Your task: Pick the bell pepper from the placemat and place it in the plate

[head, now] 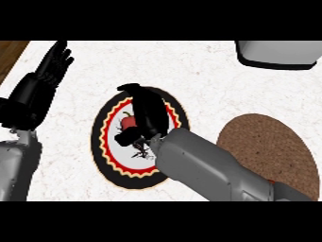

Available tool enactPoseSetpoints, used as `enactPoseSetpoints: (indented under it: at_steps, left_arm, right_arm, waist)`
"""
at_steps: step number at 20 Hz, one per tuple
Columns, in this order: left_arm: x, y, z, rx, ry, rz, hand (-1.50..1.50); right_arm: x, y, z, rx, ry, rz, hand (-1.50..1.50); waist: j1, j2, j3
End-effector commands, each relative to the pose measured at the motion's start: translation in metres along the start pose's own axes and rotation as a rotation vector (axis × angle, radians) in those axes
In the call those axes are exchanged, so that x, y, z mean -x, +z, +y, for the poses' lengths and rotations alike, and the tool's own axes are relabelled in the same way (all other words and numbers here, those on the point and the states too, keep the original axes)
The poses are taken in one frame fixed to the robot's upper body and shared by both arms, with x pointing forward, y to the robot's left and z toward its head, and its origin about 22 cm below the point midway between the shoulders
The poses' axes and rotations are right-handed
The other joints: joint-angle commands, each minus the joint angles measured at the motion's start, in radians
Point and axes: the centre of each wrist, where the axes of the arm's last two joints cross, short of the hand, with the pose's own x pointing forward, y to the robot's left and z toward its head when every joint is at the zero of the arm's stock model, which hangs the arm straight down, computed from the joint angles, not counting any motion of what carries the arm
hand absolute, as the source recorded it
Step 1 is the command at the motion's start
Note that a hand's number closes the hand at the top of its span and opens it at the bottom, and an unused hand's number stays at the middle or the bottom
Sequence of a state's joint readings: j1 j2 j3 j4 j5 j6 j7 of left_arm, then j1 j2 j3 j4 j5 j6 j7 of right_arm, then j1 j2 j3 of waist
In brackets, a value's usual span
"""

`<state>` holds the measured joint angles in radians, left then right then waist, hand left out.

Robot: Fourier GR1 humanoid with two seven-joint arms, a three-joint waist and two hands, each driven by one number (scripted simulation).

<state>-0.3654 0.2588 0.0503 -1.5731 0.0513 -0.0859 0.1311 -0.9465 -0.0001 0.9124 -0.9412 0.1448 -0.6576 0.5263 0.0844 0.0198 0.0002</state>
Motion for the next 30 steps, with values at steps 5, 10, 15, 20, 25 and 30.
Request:
enactPoseSetpoints:
  at_steps: [5,10,15,20,25,30]
  left_arm:
    - [0.01,0.003,-0.001,-0.017,0.001,0.01,0.0]
    - [0.001,0.014,0.001,-0.035,-0.011,0.011,0.0]
    - [0.016,0.021,0.0,-0.073,-0.013,0.052,0.0]
    - [0.017,0.033,0.013,-0.074,-0.021,0.029,0.0]
    - [0.026,0.021,0.018,-0.091,-0.016,0.059,0.0]
    - [0.003,0.022,0.029,-0.069,-0.034,0.033,0.0]
  right_arm:
    - [-0.003,-0.003,-0.008,0.159,-0.275,-0.046,-1.5]
    - [-0.008,-0.018,-0.026,0.195,-0.405,-0.039,-1.5]
    - [0.035,-0.009,-0.037,0.219,-0.491,-0.035,-1.5]
    - [0.085,0.003,-0.081,0.248,-0.517,-0.059,-1.5]
    - [0.127,0.04,-0.105,0.181,-0.507,-0.089,-1.5]
    - [0.168,0.055,-0.148,0.201,-0.467,-0.078,-1.5]
  waist:
    - [-0.008,-0.001,0.001]
    - [-0.034,-0.012,0.001]
    - [-0.08,-0.019,0.0]
    - [-0.086,-0.021,0.0]
    - [-0.096,-0.021,0.0]
    - [-0.088,-0.021,0.0]
